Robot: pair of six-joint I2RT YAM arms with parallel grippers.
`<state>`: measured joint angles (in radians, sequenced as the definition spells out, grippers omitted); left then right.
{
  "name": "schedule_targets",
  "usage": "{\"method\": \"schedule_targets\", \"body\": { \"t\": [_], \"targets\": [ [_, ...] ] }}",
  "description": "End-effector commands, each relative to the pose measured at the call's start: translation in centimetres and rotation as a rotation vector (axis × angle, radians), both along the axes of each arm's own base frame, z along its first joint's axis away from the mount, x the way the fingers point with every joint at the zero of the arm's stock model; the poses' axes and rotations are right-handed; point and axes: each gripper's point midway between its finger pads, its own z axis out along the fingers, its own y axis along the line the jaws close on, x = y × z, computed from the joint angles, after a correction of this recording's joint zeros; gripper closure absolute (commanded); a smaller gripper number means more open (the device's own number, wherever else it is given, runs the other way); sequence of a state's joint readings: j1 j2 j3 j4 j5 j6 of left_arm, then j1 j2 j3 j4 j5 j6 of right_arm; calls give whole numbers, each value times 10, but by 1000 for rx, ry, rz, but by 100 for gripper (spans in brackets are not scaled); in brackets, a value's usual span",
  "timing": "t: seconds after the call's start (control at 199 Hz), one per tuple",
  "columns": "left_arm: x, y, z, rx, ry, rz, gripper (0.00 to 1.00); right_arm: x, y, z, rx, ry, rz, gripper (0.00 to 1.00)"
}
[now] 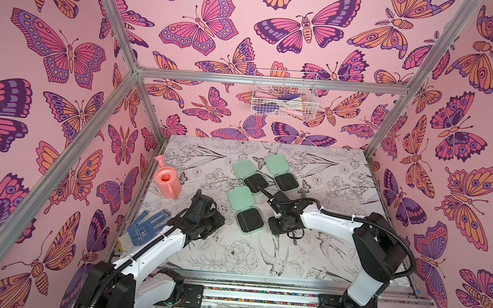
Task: Organize nail clipper sets
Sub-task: Pick up the nail clipper from the center of the board.
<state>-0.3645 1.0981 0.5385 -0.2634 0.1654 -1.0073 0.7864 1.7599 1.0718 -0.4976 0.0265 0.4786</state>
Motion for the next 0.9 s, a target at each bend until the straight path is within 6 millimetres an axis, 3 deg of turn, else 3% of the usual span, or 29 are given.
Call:
{"method": "schedule_targets", "body": {
  "t": [0.0, 0.899],
  "targets": [
    [-1, 2, 3, 6, 9, -8, 60, -3, 2, -5, -16, 9, -2, 65],
    [-3, 0, -3, -1, 37, -15, 61, 5, 11, -9, -41, -18, -13, 71]
  ]
}}
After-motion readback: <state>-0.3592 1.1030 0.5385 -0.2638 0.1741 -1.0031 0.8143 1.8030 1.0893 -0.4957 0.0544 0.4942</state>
